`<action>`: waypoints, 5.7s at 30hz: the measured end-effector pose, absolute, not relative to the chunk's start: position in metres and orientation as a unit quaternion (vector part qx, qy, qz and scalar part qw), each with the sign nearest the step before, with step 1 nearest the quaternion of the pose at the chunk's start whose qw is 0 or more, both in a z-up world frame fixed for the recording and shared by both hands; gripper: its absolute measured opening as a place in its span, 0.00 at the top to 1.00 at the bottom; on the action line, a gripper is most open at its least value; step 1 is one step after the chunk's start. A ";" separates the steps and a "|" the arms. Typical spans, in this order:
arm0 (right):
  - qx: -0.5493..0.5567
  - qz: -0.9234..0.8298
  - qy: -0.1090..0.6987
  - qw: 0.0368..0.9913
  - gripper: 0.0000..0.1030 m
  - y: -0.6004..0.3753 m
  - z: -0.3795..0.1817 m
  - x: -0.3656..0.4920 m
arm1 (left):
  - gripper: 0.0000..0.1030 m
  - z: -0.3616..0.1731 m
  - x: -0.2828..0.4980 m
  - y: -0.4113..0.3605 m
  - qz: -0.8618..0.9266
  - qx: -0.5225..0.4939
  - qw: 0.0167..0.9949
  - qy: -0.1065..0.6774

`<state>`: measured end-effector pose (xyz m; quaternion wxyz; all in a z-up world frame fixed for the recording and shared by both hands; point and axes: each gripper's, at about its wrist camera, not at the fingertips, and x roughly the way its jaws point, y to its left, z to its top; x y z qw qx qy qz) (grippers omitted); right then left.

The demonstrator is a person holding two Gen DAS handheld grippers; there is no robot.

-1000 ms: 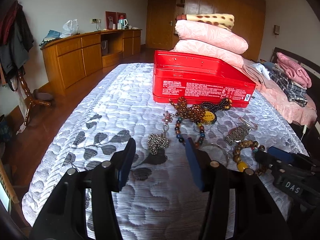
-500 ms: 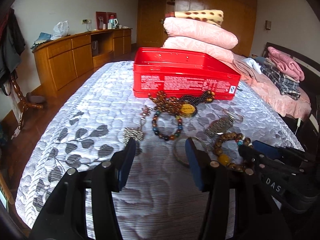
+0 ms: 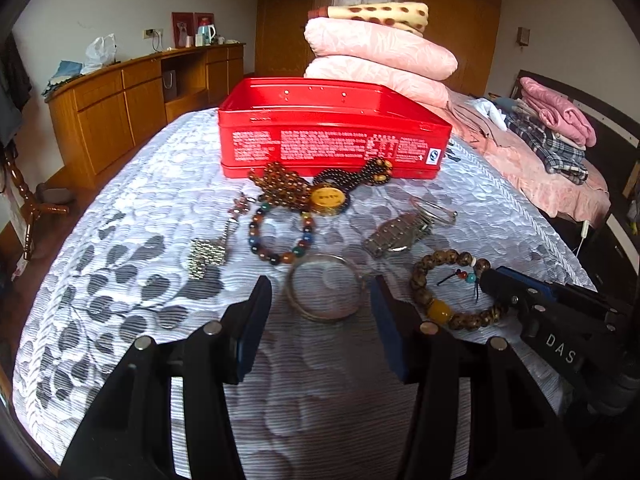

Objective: Organize jewelry
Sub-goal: 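Grasp the silver bangle with the left tool while the right tool grasps the brown bead bracelet, then lower both held items into the red tin and open both tools, then withdraw both tools from the tin back over the jewelry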

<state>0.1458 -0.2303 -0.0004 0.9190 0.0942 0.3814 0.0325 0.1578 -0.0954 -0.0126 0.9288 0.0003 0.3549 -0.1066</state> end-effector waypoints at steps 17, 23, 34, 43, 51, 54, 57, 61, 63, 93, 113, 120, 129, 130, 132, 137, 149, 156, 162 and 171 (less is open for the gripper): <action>0.111 0.051 0.377 0.918 0.89 -0.236 -0.003 0.146 | 0.59 -0.020 0.170 -0.100 -0.103 -0.013 0.919 0.381; 0.104 0.056 0.363 0.924 0.89 -0.232 0.010 0.144 | 0.85 -0.011 0.163 -0.092 -0.101 -0.018 0.926 0.364; 0.092 0.054 0.364 0.925 0.89 -0.225 0.018 0.148 | 0.56 -0.010 0.166 -0.087 -0.122 -0.032 0.919 0.374; 0.111 0.012 0.371 0.922 0.89 -0.257 0.010 0.143 | 0.42 -0.018 0.169 -0.117 -0.145 0.005 0.912 0.384; 0.122 0.018 0.371 0.920 0.89 -0.263 0.006 0.145 | 0.55 -0.026 0.179 -0.126 -0.126 0.019 0.906 0.404; 0.124 0.021 0.372 0.920 0.89 -0.261 0.004 0.146 | 0.55 -0.025 0.179 -0.126 -0.125 0.018 0.907 0.403; 0.125 0.024 0.368 0.921 0.89 -0.260 0.007 0.144 | 0.56 -0.023 0.177 -0.122 -0.128 -0.001 0.908 0.398; 0.117 0.036 0.353 0.928 0.89 -0.255 0.022 0.143 | 0.55 -0.015 0.173 -0.115 -0.127 -0.012 0.914 0.386; 0.116 0.048 0.346 0.930 0.89 -0.252 0.030 0.145 | 0.55 -0.006 0.171 -0.111 -0.124 -0.011 0.920 0.371; 0.076 0.092 0.258 0.959 0.89 -0.231 0.133 0.290 | 0.55 0.098 0.304 -0.107 -0.102 -0.021 0.960 0.261; 0.078 0.061 0.251 0.963 0.64 -0.237 0.107 0.262 | 0.31 0.089 0.292 -0.080 -0.063 -0.010 0.968 0.244; 0.091 0.054 0.260 0.960 0.45 -0.238 0.088 0.209 | 0.14 0.078 0.232 -0.060 -0.057 -0.016 0.971 0.232; 0.074 0.035 0.299 0.951 0.10 -0.230 0.060 0.171 | 0.07 0.049 0.177 -0.037 -0.033 -0.009 0.971 0.235; 0.073 0.033 0.305 0.949 0.09 -0.229 0.057 0.169 | 0.07 0.046 0.175 -0.035 -0.030 -0.007 0.970 0.241; 0.073 0.033 0.321 0.944 0.08 -0.225 0.049 0.165 | 0.07 0.041 0.170 -0.033 -0.027 -0.006 0.967 0.254; 0.070 0.037 0.338 0.938 0.07 -0.217 0.034 0.156 | 0.07 0.030 0.156 -0.029 -0.022 -0.004 0.964 0.266; 0.078 0.038 0.347 0.934 0.06 -0.215 0.016 0.146 | 0.07 0.010 0.139 -0.025 -0.025 -0.011 0.964 0.266; 0.072 0.030 0.352 0.933 0.06 -0.213 0.017 0.147 | 0.07 0.007 0.147 -0.019 -0.019 -0.022 0.956 0.291; 0.073 0.034 0.358 0.930 0.06 -0.213 0.016 0.150 | 0.07 0.001 0.165 -0.021 -0.025 -0.027 0.943 0.332; 0.063 0.045 0.342 0.936 0.06 -0.210 0.022 0.151 | 0.34 -0.011 0.195 -0.022 -0.029 -0.043 0.919 0.390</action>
